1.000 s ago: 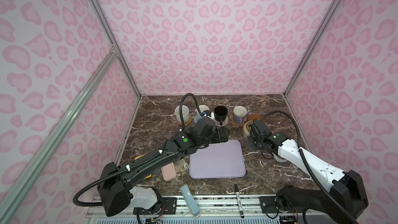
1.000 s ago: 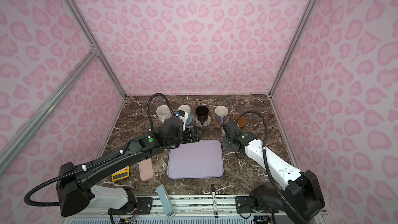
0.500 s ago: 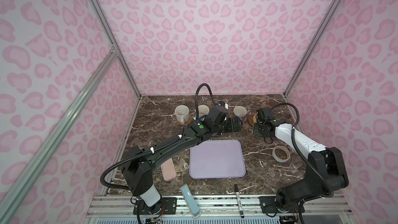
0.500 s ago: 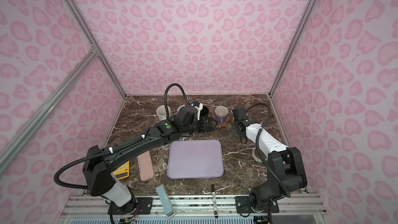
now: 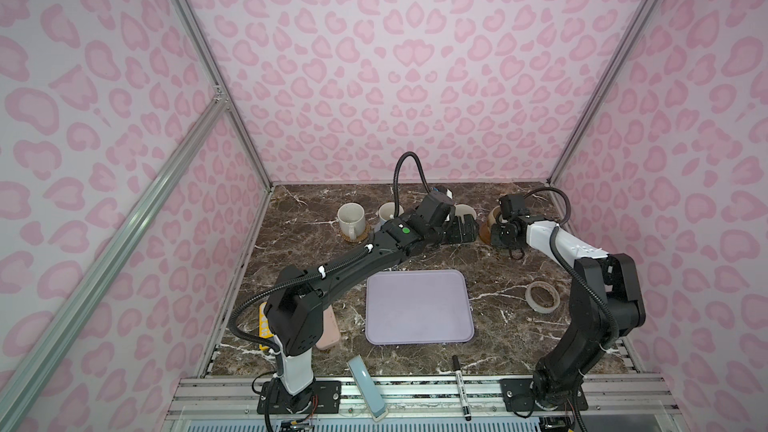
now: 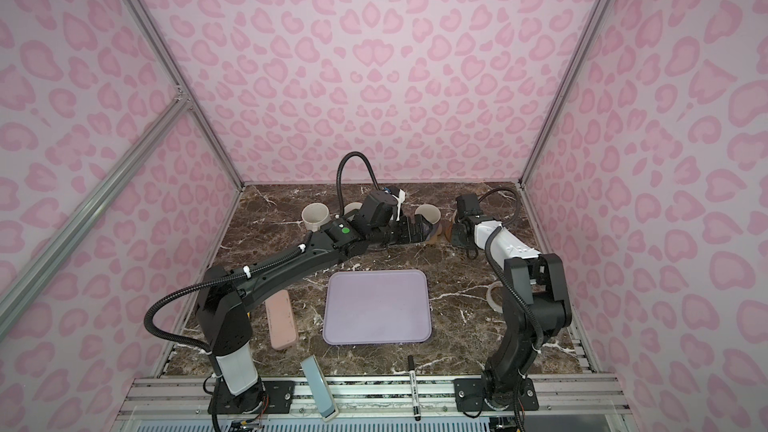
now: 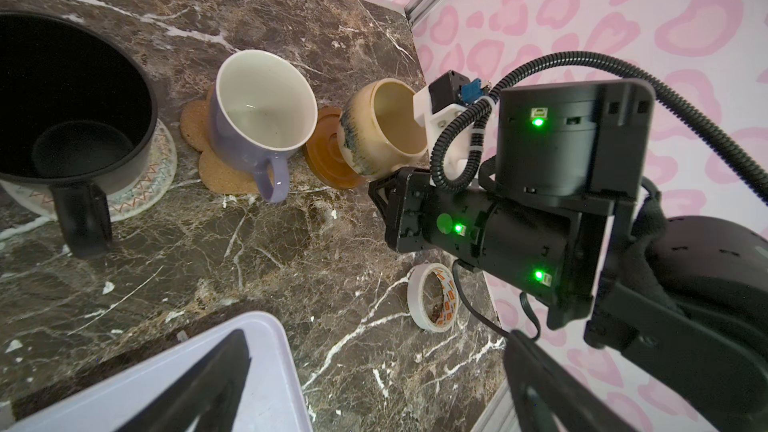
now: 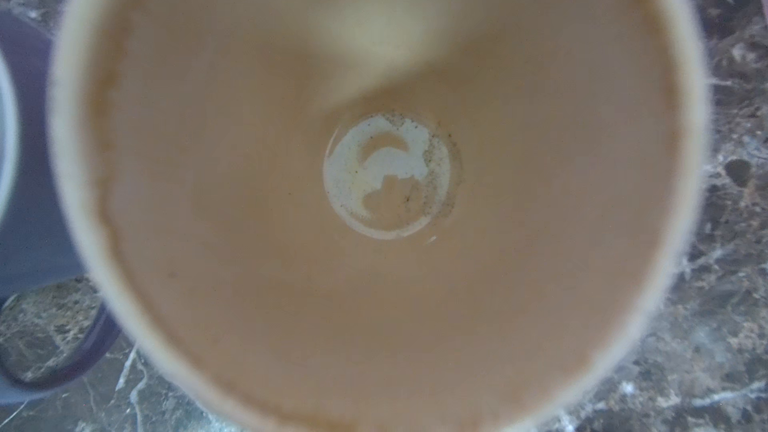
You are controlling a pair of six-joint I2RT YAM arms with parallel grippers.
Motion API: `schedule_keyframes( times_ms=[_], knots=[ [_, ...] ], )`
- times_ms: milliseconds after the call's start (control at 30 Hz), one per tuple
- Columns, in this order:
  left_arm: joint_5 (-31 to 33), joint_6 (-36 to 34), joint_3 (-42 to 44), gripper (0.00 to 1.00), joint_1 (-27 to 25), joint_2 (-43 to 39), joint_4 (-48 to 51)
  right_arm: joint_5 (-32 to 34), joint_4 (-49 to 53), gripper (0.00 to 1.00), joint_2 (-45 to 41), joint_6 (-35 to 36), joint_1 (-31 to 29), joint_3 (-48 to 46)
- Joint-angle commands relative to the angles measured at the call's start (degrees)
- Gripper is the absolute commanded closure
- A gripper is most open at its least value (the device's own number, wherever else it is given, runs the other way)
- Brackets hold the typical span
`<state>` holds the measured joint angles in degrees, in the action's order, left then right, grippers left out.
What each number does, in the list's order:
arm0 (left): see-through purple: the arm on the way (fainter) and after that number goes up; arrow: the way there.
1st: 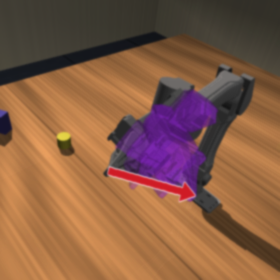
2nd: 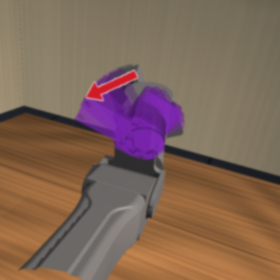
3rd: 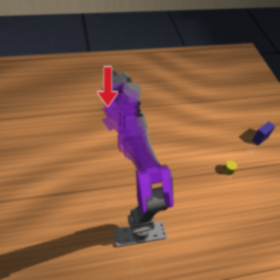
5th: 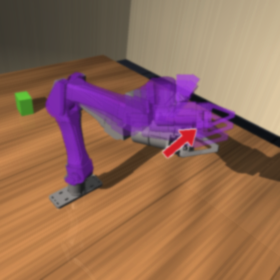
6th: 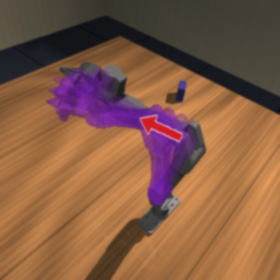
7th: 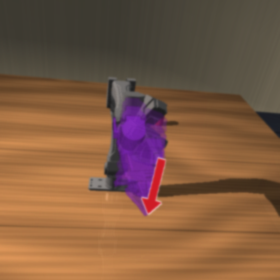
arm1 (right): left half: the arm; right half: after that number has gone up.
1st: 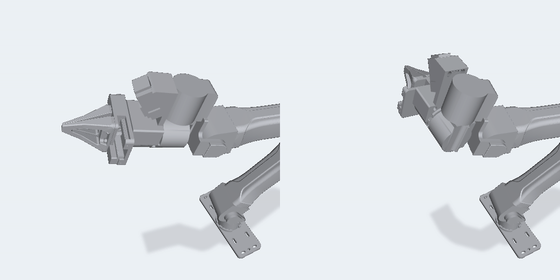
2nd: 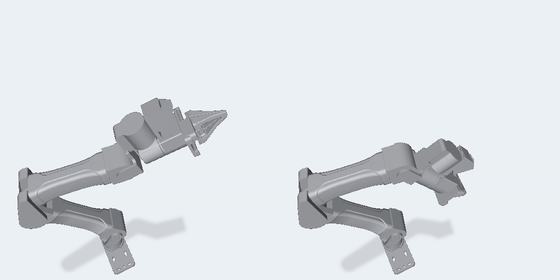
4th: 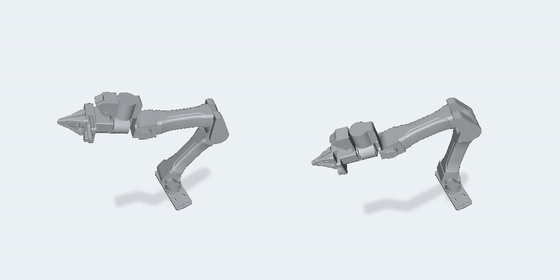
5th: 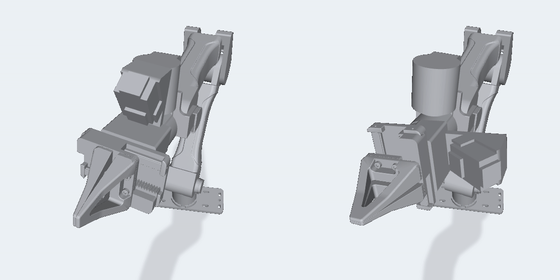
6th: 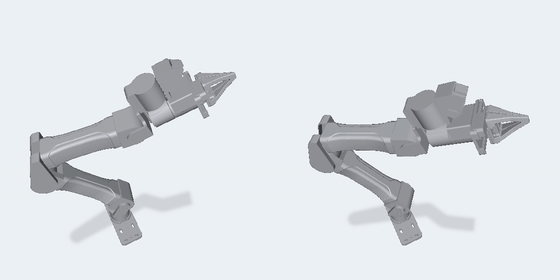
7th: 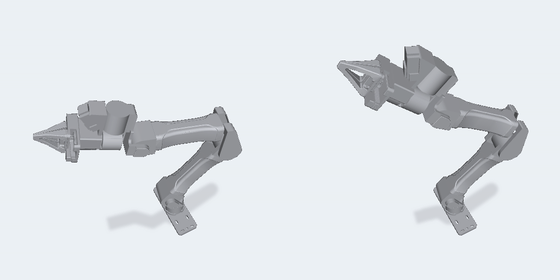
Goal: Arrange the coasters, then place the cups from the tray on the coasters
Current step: 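Carry the tan mug toward the round wooden coaster while the left arm advances, then lower the tan mug onto the round wooden coaster with the right gripper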
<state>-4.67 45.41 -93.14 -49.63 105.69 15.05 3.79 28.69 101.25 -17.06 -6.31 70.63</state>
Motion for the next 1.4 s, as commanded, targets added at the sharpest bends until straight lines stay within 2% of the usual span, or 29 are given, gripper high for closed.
schedule_keyframes(
  times_ms=[0,333,433,1200,1367],
  knots=[
    [-0.41,0.85,-1.79,0.03,0.83,1.88,-3.53,-1.74,-2.01,1.00,2.27,3.24,1.64,3.10],
    [-0.67,-0.28,-8.24,0.03,1.71,7.06,0.01,-4.66,-0.75,1.00,4.49,5.81,2.46,4.81],
    [-2.68,-2.10,-9.93,0.03,1.71,8.28,1.69,-4.51,-0.86,1.00,5.32,6.12,2.26,4.45],
    [-3.68,-2.30,-7.18,0.03,1.72,8.54,1.01,-6.69,-0.51,1.00,5.70,4.86,1.45,2.12],
    [-3.69,-2.17,-7.05,0.03,1.74,8.30,1.10,-5.32,0.41,1.00,5.37,4.84,1.38,2.11]
  ],
)
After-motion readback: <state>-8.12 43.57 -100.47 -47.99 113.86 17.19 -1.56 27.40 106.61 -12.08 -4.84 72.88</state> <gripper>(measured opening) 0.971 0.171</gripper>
